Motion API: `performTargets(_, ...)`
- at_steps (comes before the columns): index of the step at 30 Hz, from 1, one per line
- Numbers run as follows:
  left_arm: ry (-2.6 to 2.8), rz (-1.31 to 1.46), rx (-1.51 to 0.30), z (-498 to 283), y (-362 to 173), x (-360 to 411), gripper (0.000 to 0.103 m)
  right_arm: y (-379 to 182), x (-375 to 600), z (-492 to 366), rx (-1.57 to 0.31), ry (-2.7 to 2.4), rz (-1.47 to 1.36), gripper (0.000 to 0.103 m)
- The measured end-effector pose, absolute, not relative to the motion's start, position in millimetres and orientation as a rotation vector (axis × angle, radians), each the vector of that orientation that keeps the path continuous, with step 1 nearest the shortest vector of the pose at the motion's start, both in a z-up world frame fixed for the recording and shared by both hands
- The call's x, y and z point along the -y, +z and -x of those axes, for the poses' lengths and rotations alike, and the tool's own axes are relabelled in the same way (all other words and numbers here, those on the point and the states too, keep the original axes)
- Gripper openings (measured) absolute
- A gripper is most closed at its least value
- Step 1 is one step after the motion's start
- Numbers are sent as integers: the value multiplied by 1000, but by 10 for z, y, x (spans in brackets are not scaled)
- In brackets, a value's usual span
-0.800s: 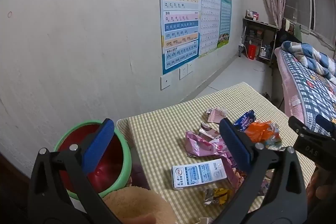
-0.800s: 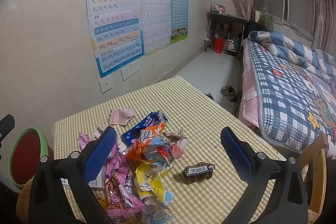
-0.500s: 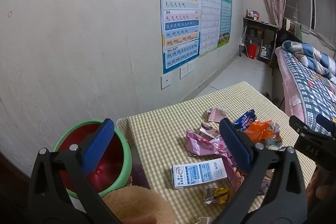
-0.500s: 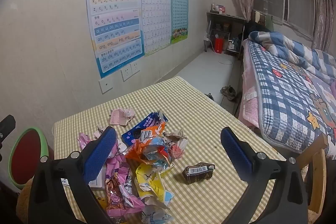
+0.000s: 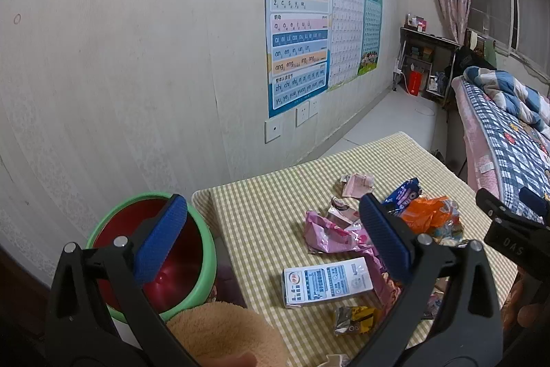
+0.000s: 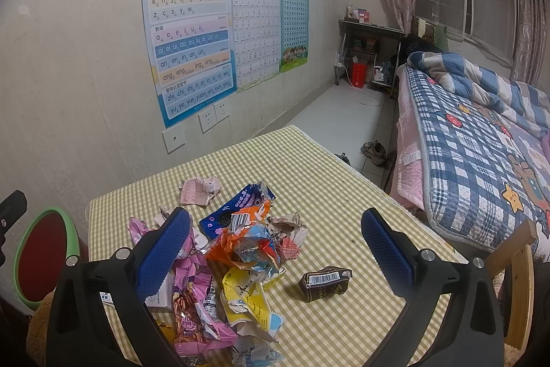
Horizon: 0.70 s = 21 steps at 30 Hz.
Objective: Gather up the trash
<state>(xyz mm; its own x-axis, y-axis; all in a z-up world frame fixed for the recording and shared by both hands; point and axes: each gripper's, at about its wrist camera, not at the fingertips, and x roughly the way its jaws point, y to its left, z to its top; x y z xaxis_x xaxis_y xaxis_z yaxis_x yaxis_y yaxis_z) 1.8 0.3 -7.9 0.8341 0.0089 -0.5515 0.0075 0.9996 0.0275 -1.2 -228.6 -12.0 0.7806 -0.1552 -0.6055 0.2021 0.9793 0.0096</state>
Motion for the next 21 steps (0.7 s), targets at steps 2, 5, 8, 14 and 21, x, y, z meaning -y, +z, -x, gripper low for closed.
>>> performTargets(2, 1, -26, -588, -22, -89, -6, 98, -121, 2285, 12, -647, -193, -75, 96)
performTargets(5, 2, -24, -594, -30, -89, -7, 98, -122, 2284, 11, -648, -193, -75, 96)
performTargets(8, 1, -20, -597, -34, -90, -12, 98, -128, 2299, 9, -649, -193, -75, 96)
performTargets(14, -1, -21, -602, -36, -83, -7, 98, -131, 2265, -5, -654, -193, -74, 96)
performTargets(21, -7, -21, -612, -58, -87, -9, 98, -124, 2266, 7, -640, -201, -74, 96)
